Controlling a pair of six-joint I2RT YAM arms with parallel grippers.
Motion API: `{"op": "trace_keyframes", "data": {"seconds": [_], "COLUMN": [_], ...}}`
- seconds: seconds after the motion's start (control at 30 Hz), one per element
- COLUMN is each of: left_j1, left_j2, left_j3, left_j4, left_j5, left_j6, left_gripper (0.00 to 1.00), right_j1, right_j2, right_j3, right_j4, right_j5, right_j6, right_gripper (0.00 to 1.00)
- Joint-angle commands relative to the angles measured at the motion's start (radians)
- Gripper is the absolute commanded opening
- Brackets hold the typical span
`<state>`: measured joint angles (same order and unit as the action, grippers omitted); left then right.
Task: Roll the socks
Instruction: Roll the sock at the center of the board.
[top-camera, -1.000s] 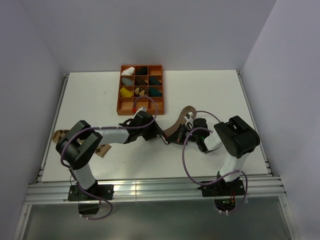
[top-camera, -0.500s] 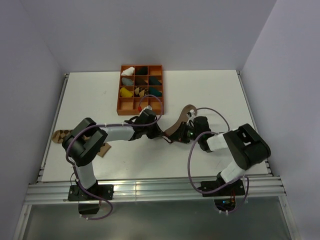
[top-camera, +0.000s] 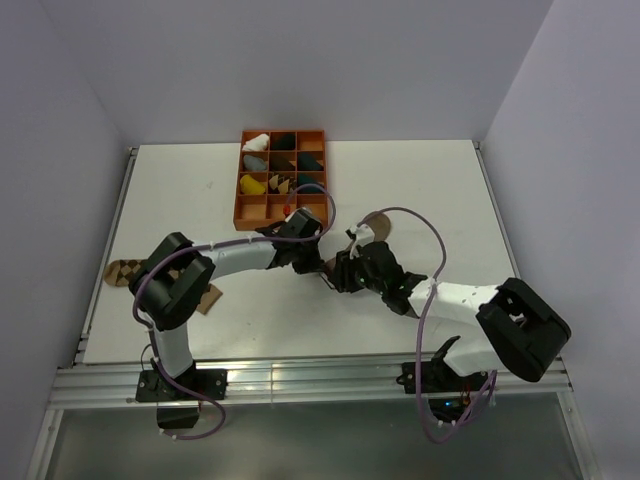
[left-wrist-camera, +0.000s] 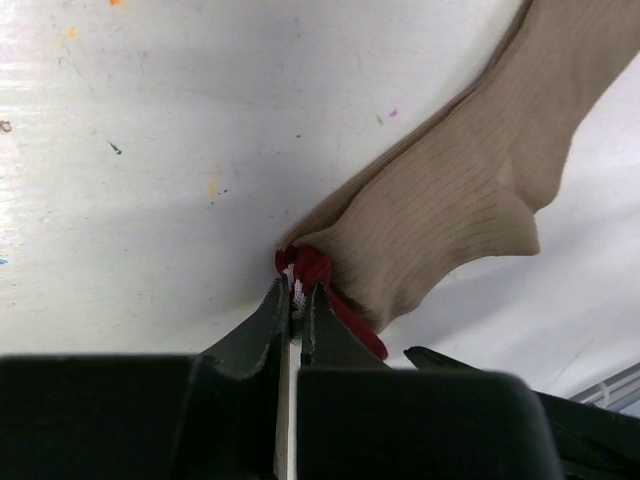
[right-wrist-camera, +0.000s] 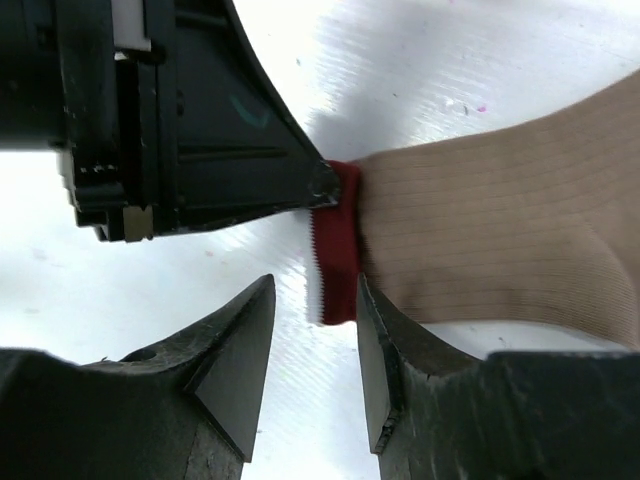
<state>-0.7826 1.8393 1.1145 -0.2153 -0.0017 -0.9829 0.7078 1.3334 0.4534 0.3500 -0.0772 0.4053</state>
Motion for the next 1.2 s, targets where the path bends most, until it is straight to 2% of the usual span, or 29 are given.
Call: {"op": "trace_keyframes", "data": {"seconds": [0.0, 0.33, 0.97, 1.07, 1.1, 1.13, 1.17], "left_j1": [-0.007, -0.007, -0.007, -0.004, -0.003, -0.001, 0.0], "left_j2": [0.015, 0.035, 0.052, 0.049, 0.044, 0.04, 0.034], "left_j3": [0.041, 0.059, 0.08, 0.087, 0.085, 0.082, 0.077], "left_j4": [-0.064, -0.078, -0.09, -0.095, -0.091, -0.088, -0.084], "left_j5": [-0.023, -0.007, 0.025, 0.029, 0.031, 0.031, 0.031], "left_j6": [0.032, 0.036, 0.041, 0.041, 0.039, 0.036, 0.033], "left_gripper": [0.01, 0.01, 0.01, 0.01, 0.01, 0.02, 0.04], "right_j1": [0.063, 0.2, 0.252, 0.252, 0.252, 0.249, 0.248], "right_j2": [0.026, 0.061, 0.233, 0.257, 0.257, 0.257, 0.251], "right_j3": [0.045, 0.073, 0.145, 0.168, 0.168, 0.168, 0.166], "right_j4": [-0.014, 0.009, -0.088, -0.129, -0.134, -0.134, -0.134], "right_j5": [0.155, 0.307, 0.395, 0.427, 0.422, 0.418, 0.407], "right_j6": [-0.095, -0.161, -0.154, -0.137, -0.132, -0.129, -0.132], "right_gripper": [0.46, 0.46, 0.43, 0.37, 0.32, 0.22, 0.18]}}
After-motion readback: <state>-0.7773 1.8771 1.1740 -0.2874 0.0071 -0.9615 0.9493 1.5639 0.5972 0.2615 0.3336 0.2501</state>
